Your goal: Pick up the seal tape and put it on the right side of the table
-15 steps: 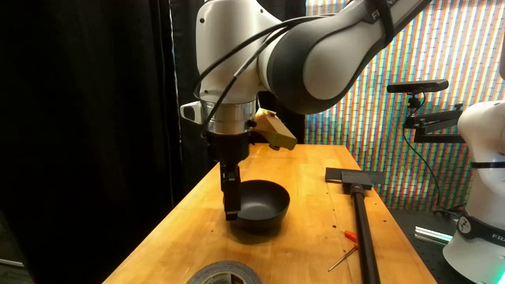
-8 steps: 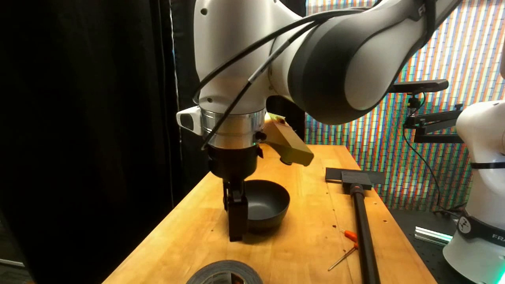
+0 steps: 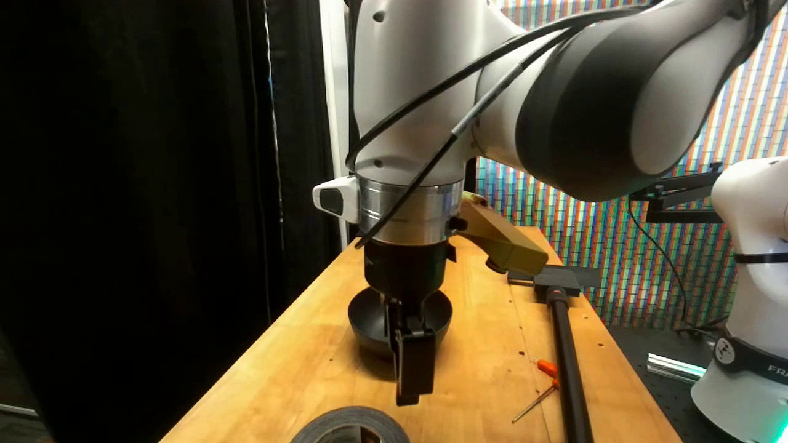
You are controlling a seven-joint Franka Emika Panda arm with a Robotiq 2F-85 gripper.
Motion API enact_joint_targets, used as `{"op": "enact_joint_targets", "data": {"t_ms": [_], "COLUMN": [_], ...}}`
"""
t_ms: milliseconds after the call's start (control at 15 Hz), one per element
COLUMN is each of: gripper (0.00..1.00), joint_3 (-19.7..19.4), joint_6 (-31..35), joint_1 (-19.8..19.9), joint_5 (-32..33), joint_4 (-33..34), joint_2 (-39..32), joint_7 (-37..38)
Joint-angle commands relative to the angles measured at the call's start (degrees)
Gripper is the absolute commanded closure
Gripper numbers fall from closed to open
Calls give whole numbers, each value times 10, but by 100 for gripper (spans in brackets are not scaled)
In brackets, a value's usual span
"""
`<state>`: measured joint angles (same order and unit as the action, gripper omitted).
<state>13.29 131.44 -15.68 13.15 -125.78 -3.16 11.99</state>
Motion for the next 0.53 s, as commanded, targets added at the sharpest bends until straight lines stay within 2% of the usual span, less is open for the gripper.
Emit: {"op": "enact_joint_targets", "data": {"t_ms": [0, 467], "gripper": [0, 0], "joint_3": [14, 34], "joint_6": [11, -1], "joint_1": [-9, -28], "joint_5": [7, -1], "joint_4": [1, 43], "joint_2": [2, -27], "joint_7": [21, -4]}}
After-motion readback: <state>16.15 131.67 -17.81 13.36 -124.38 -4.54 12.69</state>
